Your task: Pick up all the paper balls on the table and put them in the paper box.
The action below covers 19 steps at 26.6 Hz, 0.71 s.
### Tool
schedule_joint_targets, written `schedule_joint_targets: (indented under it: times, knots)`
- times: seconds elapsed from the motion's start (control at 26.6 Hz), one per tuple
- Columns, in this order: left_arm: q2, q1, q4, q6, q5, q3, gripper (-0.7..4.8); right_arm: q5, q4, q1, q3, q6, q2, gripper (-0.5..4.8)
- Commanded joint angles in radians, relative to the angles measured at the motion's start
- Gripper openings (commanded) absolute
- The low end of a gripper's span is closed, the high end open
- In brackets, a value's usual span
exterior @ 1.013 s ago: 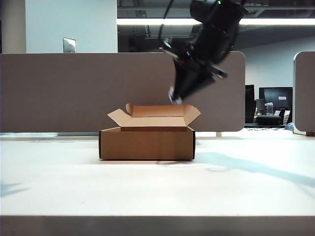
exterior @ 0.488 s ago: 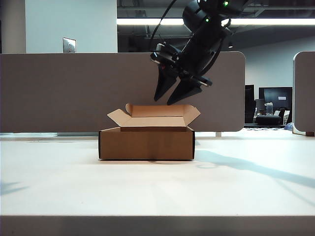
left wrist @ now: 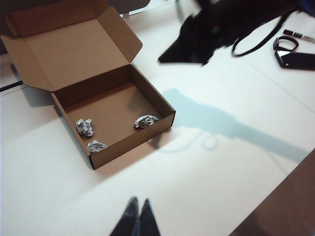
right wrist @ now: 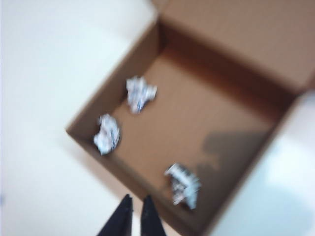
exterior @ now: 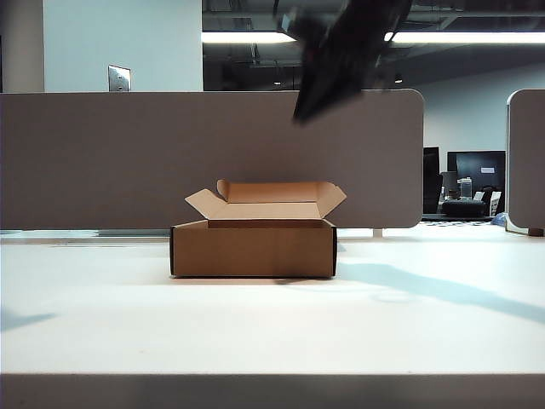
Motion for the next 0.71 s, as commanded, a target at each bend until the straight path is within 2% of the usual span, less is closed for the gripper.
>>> schedule_joint_targets:
  times: [0.04, 0.15, 0.26, 0.38, 0.41, 0.56, 0.64, 0.68, 0.71]
  knots:
    - [-0.056, -0.005, 0.009, 0.003, -0.038, 0.003, -0.05, 0.077, 0.005, 0.002, 0.008, -0.011, -0.127, 0.53]
    - [-0.116, -0.012, -0.007, 0.003, -0.088, 0.003, -0.05, 0.119, -0.020, 0.002, 0.001, -0.029, -0.252, 0.53]
    - [-0.174, -0.012, -0.008, 0.005, -0.091, 0.000, -0.06, 0.140, -0.022, 0.002, -0.038, -0.043, -0.389, 0.53]
    - [-0.231, -0.011, -0.006, 0.011, -0.094, -0.011, -0.05, 0.142, -0.021, 0.002, -0.105, -0.043, -0.550, 0.53]
    - [-0.270, -0.011, -0.006, 0.010, -0.093, -0.033, -0.05, 0.158, -0.021, 0.002, -0.159, -0.043, -0.662, 0.53]
    - [-0.357, -0.011, 0.005, 0.003, -0.090, -0.121, -0.05, 0.203, 0.021, 0.002, -0.300, -0.043, -0.888, 0.53]
    - [-0.417, -0.011, 0.049, 0.003, -0.091, -0.197, -0.05, 0.211, 0.065, 0.001, -0.393, -0.043, -1.008, 0.53]
    - [-0.481, -0.010, 0.148, 0.003, -0.117, -0.289, -0.06, 0.253, 0.136, 0.000, -0.504, -0.045, -1.112, 0.54]
    - [-0.521, -0.011, 0.216, 0.002, -0.201, -0.361, -0.05, 0.326, 0.190, -0.002, -0.612, -0.060, -1.204, 0.64]
